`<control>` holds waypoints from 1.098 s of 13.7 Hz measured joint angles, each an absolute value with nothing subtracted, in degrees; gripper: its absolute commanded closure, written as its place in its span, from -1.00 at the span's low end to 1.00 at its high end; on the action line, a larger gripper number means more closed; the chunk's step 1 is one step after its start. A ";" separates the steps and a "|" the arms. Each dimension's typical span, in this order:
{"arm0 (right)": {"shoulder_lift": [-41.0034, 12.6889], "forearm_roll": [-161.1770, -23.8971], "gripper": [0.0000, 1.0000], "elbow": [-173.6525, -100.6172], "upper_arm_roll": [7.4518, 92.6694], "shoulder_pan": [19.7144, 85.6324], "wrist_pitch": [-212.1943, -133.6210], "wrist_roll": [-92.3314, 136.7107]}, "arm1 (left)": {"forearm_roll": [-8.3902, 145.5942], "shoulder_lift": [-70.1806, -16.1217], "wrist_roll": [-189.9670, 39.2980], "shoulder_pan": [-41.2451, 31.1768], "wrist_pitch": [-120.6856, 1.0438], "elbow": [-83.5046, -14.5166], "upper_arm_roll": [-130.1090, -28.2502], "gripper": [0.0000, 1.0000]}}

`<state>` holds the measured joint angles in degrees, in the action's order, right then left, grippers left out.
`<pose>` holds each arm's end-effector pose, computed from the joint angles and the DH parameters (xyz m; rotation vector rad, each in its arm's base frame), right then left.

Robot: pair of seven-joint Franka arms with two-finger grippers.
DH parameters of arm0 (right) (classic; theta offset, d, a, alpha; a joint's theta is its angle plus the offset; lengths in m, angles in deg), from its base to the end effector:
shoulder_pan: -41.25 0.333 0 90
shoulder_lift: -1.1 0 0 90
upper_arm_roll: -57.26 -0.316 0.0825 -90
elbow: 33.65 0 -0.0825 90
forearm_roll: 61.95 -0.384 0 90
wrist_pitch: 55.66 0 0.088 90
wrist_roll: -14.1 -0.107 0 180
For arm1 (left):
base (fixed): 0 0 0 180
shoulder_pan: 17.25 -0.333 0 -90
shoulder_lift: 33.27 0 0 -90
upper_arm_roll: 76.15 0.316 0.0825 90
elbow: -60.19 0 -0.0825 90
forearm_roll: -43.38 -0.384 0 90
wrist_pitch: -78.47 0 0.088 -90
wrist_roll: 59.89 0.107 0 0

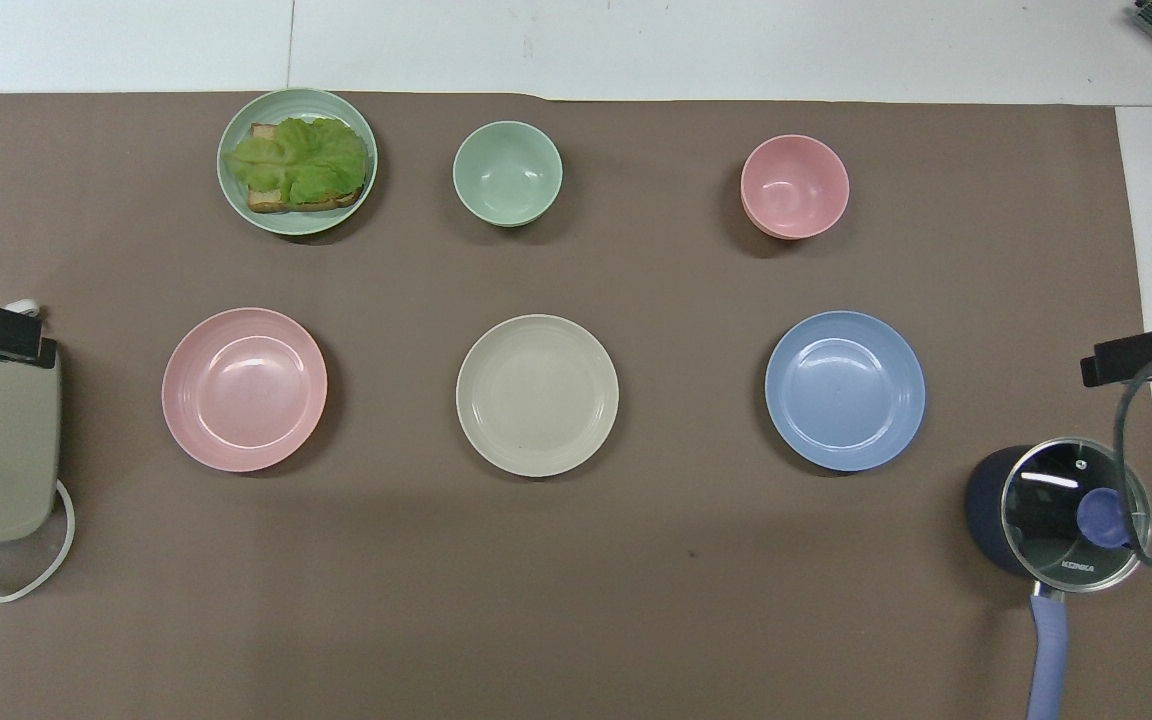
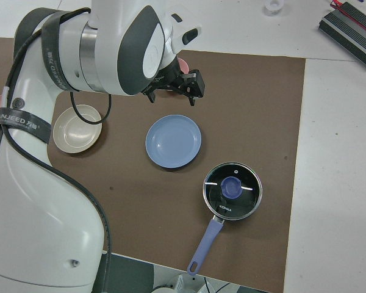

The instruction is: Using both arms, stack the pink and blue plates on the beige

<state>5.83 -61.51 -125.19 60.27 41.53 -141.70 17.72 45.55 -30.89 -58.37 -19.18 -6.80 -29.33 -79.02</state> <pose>0.5209 -0.0270 0.6502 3.1388 0.0240 -0.0215 0.5330 -0.0137 0.6439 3.1045 -0.0704 -0.0505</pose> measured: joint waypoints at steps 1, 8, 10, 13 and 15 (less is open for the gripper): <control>5.83 -61.51 -1.00 -125.19 60.27 41.53 -141.70 17.72 | 45.55 -30.89 -58.32 -19.17 -6.79 -29.33 -79.05 -1.00; 5.83 -61.51 -1.00 -125.19 60.28 41.51 -141.70 17.72 | 45.54 -31.85 -57.97 -20.18 -20.70 -44.70 -78.52 -1.00; 5.83 -61.51 -1.00 -125.19 60.29 41.50 -141.70 17.72 | 45.54 -32.86 -57.93 -21.21 -28.10 -51.54 -78.29 -1.00; 5.83 -61.51 -1.00 -125.19 60.29 41.50 -141.70 17.72 | 45.54 -36.54 -57.92 -22.17 -39.11 -58.29 -78.19 -1.00; 5.83 -61.51 -1.00 -125.19 60.29 41.50 -141.70 17.72 | 45.54 -41.00 -57.92 -22.36 -44.46 -59.66 -78.18 -1.00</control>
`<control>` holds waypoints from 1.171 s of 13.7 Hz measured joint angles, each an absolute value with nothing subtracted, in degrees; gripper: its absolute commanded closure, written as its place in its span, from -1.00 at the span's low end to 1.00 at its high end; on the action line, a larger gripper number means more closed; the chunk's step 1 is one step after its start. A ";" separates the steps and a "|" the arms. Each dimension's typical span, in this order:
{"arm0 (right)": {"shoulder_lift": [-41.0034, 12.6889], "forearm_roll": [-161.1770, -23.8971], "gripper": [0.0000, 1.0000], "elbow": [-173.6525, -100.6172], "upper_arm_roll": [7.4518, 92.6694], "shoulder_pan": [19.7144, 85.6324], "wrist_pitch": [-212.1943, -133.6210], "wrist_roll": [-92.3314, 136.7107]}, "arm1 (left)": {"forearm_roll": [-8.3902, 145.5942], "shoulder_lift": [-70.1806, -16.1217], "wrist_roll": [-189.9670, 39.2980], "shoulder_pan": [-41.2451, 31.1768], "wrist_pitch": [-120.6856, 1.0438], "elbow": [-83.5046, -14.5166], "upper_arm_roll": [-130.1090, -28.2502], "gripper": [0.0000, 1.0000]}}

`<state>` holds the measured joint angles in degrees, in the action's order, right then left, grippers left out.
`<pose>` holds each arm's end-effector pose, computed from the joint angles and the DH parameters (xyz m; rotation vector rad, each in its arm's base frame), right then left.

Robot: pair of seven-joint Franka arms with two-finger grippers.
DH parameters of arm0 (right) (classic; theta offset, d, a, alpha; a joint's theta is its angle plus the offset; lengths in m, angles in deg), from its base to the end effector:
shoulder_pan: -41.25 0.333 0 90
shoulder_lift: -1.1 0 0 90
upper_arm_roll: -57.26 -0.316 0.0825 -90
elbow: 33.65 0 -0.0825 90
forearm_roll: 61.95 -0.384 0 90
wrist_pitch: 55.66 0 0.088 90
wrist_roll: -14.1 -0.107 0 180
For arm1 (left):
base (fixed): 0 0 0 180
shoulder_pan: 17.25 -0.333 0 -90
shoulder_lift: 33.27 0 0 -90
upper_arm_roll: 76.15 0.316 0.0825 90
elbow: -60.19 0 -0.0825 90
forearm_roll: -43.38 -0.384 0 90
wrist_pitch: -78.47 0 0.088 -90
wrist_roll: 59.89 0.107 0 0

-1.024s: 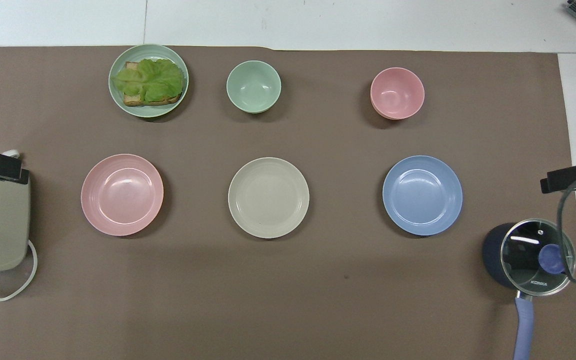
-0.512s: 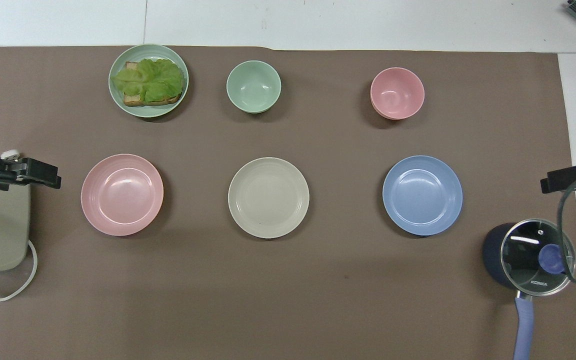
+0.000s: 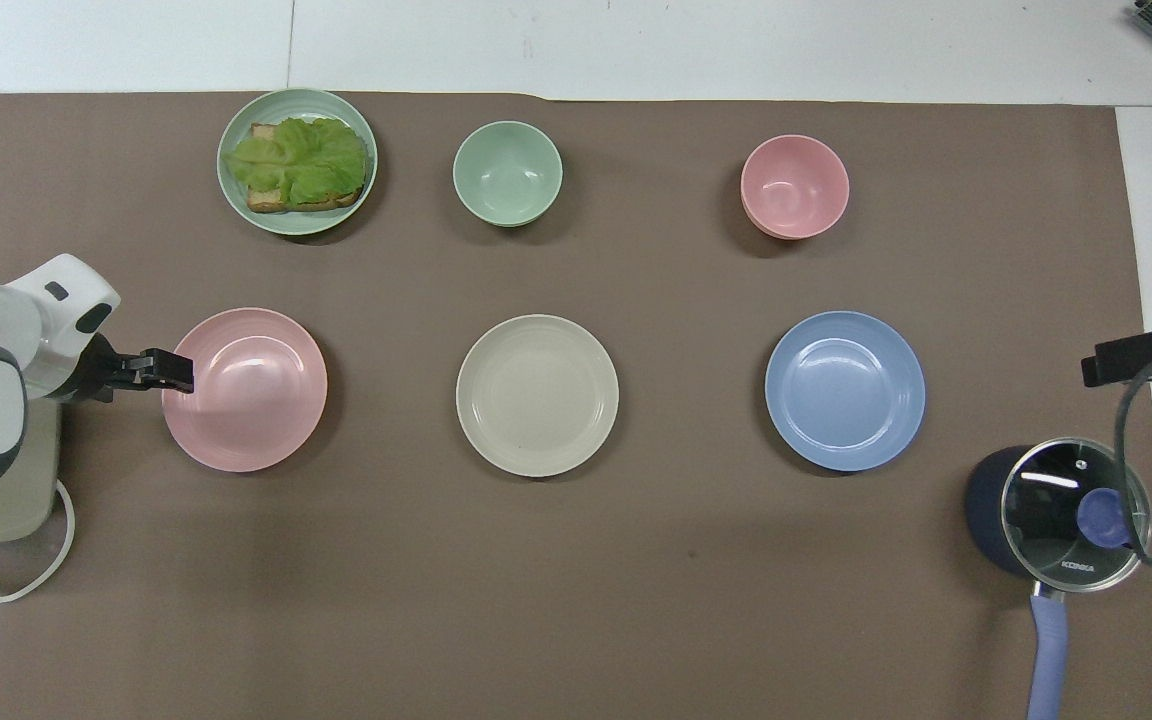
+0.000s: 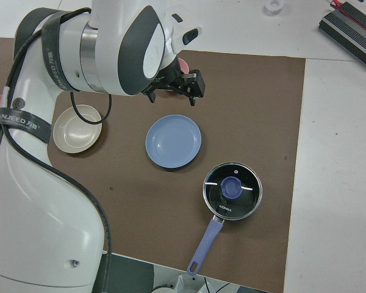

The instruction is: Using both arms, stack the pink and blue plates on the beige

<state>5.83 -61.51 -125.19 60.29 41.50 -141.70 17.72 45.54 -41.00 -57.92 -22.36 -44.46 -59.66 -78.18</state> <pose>0.5208 -0.0274 0.6502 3.1389 0.0226 -0.0215 0.5572 0.0287 0.3525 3.0994 0.0640 -0.1233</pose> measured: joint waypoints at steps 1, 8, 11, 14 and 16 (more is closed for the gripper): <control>5.83 -61.51 -1.00 -125.19 60.29 41.50 -141.70 17.72 | 45.54 -42.77 -57.92 -22.49 -46.09 -59.78 -78.18 -1.00; 5.83 -61.51 -1.00 -125.19 60.29 41.49 -141.70 17.72 | 45.54 -44.38 -60.50 -23.84 -47.11 -61.56 -78.44 1.00; 5.83 -61.51 -1.00 -125.19 60.29 41.49 -141.70 17.72 | 45.54 -44.35 -62.53 -23.68 -47.11 -61.62 -78.80 1.00; 5.83 -61.51 -1.00 -125.19 60.29 41.49 -141.70 17.72 | 45.64 -44.15 -62.72 -23.73 -46.87 -61.46 -78.75 1.00; 5.83 -61.51 -1.00 -125.19 60.29 41.49 -141.70 17.72 | 46.64 -43.21 -62.70 -24.07 -44.25 -59.80 -78.73 1.00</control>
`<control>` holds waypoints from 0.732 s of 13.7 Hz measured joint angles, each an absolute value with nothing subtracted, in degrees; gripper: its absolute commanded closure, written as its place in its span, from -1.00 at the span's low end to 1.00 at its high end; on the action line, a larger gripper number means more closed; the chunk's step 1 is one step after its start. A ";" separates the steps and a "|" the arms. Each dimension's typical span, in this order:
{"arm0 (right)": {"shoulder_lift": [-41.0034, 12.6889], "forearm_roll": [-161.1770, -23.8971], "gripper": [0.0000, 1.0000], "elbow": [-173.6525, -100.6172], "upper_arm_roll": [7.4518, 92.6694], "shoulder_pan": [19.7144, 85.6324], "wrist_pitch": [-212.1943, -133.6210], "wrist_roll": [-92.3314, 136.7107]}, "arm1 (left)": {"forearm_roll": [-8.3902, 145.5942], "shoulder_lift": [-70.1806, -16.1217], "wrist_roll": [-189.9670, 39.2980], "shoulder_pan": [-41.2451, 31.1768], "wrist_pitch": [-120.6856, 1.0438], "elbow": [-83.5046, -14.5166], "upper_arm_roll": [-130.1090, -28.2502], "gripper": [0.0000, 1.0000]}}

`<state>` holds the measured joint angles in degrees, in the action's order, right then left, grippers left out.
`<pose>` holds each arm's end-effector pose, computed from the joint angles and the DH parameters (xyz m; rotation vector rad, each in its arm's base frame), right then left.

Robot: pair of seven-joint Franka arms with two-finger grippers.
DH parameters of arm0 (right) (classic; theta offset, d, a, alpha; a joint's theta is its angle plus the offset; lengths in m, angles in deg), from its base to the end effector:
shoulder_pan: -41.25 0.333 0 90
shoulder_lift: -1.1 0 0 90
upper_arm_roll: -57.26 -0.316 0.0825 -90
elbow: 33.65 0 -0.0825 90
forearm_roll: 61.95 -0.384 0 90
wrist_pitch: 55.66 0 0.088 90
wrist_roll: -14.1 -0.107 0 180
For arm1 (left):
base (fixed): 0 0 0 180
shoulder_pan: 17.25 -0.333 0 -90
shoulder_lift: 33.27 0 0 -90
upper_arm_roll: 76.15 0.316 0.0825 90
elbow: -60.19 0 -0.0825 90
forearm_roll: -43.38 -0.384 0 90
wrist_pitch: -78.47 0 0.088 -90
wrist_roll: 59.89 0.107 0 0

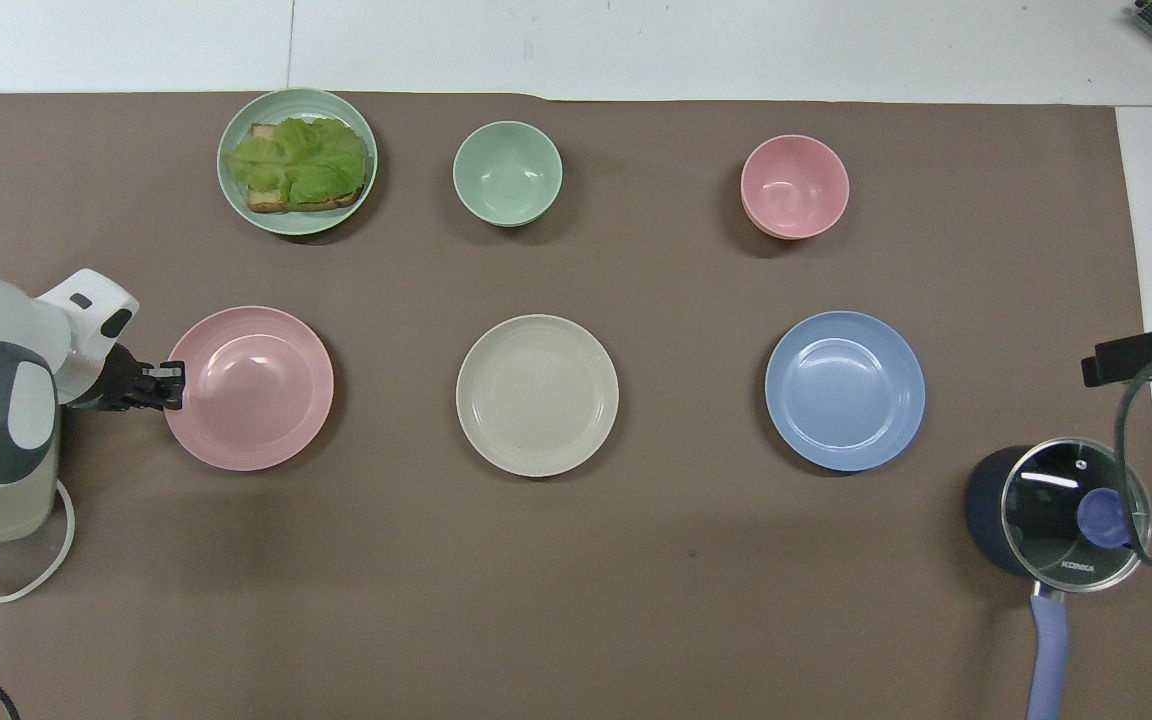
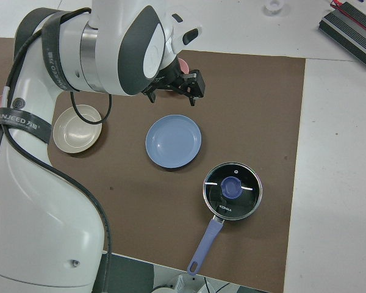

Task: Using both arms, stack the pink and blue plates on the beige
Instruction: 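Reach the left gripper to the pink plate rim and grasp it, then slide the pink plate onto the beige plate while the right gripper reaches the blue plate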

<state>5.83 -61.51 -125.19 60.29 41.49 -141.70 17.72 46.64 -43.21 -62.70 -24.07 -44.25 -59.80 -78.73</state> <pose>0.5208 -0.0275 0.6502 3.1389 0.0223 -0.0215 0.5558 0.0391 0.3298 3.0709 0.2416 -0.1929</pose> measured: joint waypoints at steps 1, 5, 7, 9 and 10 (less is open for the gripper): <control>5.83 -61.51 -1.00 -125.19 60.29 41.49 -141.70 17.72 | 48.62 -43.02 -62.65 -24.47 -41.33 -57.75 -78.66 1.00; 5.83 -61.51 -1.00 -125.19 60.29 41.49 -141.70 17.72 | 55.94 -42.72 -62.65 -25.30 -29.24 -48.65 -78.38 1.00; 5.83 -61.51 -1.00 -125.19 60.29 41.49 -141.70 17.72 | 60.82 -42.64 -62.65 -25.09 -27.59 -48.09 -78.91 1.00; 5.83 -61.51 -1.00 -125.19 60.29 41.44 -141.70 17.72 | 66.04 -42.67 -63.28 -22.83 -27.41 -48.29 -79.73 1.00; 5.83 -61.51 -1.00 -125.19 60.29 41.35 -141.70 17.72 | 67.48 -42.66 -65.19 -20.37 -27.84 -48.29 -79.88 1.00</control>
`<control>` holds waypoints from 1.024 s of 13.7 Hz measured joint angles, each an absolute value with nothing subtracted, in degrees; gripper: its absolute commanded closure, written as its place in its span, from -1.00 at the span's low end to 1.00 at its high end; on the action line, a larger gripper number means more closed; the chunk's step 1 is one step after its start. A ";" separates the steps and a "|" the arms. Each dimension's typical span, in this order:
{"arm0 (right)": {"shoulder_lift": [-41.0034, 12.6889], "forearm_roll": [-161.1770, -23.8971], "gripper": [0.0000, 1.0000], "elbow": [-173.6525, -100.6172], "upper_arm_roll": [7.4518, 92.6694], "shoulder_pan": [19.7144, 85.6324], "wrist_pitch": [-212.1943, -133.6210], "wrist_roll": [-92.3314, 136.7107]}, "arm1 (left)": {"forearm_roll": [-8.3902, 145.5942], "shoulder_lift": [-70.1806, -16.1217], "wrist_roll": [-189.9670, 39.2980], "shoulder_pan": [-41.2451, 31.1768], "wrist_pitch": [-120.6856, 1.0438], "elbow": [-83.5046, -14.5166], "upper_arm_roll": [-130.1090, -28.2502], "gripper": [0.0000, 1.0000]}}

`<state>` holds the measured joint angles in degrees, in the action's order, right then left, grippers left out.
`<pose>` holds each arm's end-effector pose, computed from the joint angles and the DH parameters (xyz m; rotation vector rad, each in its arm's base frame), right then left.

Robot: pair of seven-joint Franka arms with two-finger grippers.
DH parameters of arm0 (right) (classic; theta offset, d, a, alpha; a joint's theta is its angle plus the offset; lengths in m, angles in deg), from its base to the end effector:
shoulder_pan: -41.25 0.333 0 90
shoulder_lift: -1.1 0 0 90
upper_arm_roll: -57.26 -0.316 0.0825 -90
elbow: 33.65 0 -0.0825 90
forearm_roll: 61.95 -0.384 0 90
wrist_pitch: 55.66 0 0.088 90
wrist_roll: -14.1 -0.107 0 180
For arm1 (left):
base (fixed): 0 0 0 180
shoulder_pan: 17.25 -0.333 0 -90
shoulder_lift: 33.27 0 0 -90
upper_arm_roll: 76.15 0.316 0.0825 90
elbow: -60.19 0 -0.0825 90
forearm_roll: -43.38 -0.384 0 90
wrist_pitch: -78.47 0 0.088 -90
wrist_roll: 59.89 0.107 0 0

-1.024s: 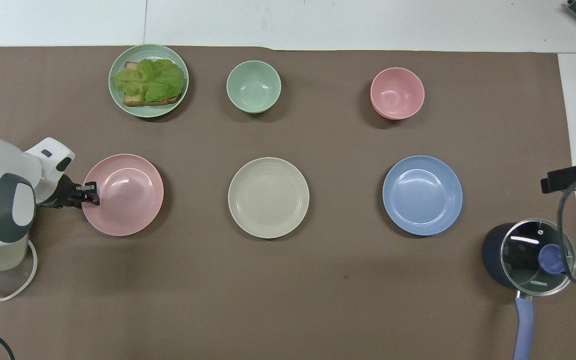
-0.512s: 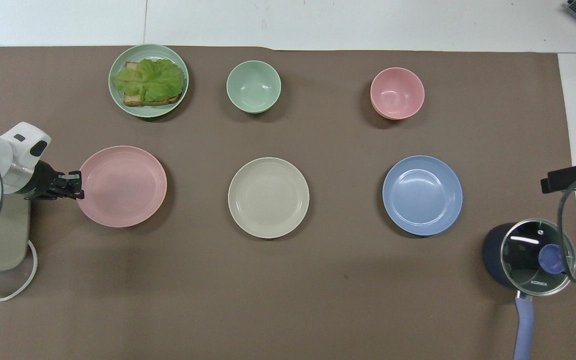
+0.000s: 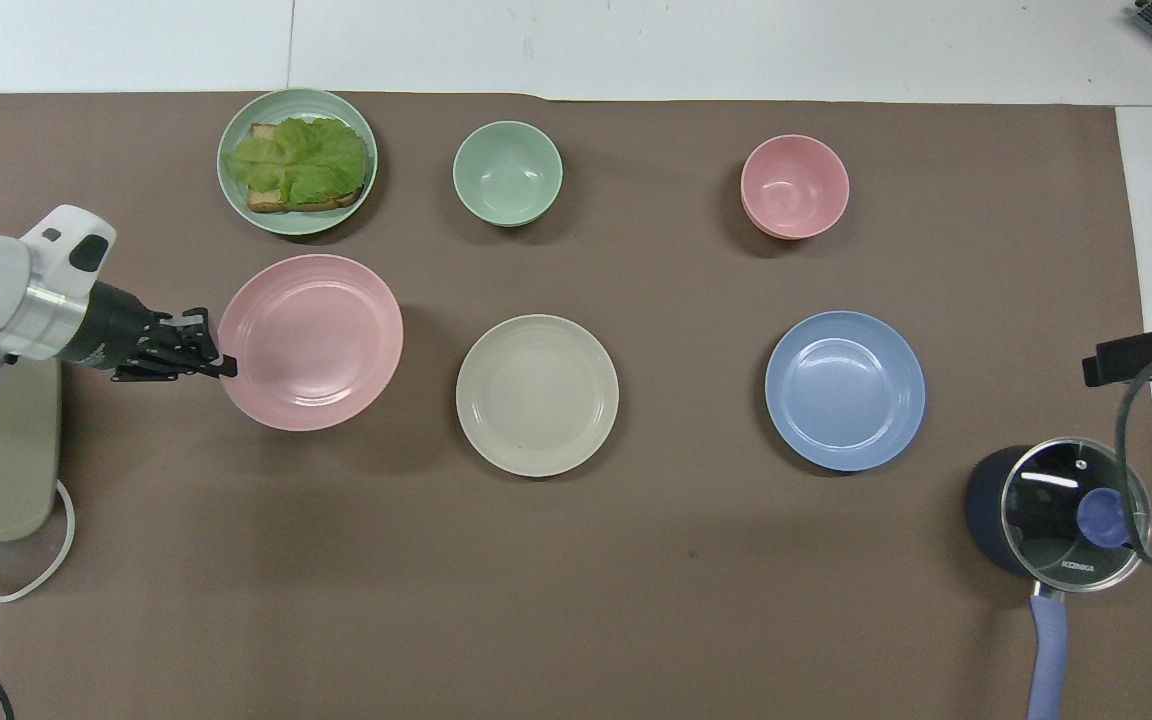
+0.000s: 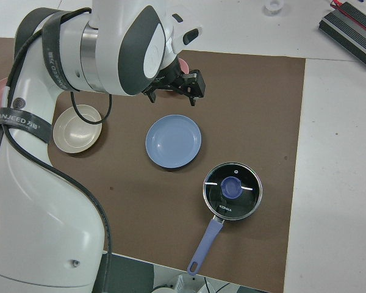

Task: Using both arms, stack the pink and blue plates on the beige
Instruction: 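Slide the pink plate onto the beige plate while the right gripper reaches the blue plate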

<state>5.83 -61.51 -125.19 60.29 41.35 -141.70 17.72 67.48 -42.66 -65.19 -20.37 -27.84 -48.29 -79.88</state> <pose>0.5208 -0.0288 0.6502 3.1389 0.0185 -0.0215 0.5786 -0.0367 0.4088 2.7154 0.3313 -0.3051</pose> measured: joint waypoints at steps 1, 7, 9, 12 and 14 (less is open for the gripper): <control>5.83 -61.51 -1.00 -125.19 60.29 41.27 -141.70 17.72 | 68.15 -42.67 -68.06 -17.36 -29.05 -48.30 -79.98 1.00; 5.83 -61.51 -1.00 -126.38 60.29 41.02 -143.81 19.86 | 68.52 -42.73 -86.29 0.13 -39.41 -49.28 -80.35 1.00; 5.60 -61.56 -1.00 -131.33 60.25 41.03 -150.75 21.34 | 68.52 -42.12 -88.09 3.56 -42.59 -51.78 -80.27 1.00; 3.86 -61.59 -1.00 -137.90 59.97 41.99 -158.35 21.81 | 68.53 -41.53 -88.26 6.59 -50.68 -58.59 -80.23 1.00; 1.85 -61.60 -1.00 -140.73 59.86 43.28 -162.84 22.87 | 68.53 -41.53 -88.15 6.81 -52.54 -60.75 -80.16 1.00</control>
